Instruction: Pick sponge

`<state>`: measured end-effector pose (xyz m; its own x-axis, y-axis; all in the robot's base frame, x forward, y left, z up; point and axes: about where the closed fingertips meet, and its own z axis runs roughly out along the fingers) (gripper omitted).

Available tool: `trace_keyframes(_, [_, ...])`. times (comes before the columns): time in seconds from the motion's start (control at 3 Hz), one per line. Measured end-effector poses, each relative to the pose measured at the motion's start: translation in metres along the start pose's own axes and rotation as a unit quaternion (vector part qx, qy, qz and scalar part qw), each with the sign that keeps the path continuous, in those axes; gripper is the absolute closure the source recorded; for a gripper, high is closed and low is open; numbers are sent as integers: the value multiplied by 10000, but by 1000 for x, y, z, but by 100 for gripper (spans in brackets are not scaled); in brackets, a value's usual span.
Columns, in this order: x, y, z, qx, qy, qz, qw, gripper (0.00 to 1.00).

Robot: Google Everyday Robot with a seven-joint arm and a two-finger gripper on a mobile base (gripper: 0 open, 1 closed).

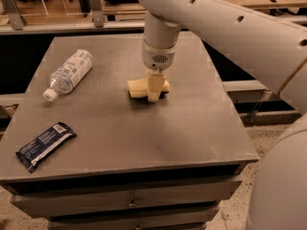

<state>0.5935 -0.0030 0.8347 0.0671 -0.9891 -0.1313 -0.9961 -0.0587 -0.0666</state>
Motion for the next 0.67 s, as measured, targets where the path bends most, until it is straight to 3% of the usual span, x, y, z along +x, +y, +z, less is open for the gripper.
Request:
trace_keyframes(0.33, [3, 5, -11, -30, -265, 52, 9996, 78])
trace_keyframes(0.67, [5, 9, -35, 94, -585, 102, 9982, 99])
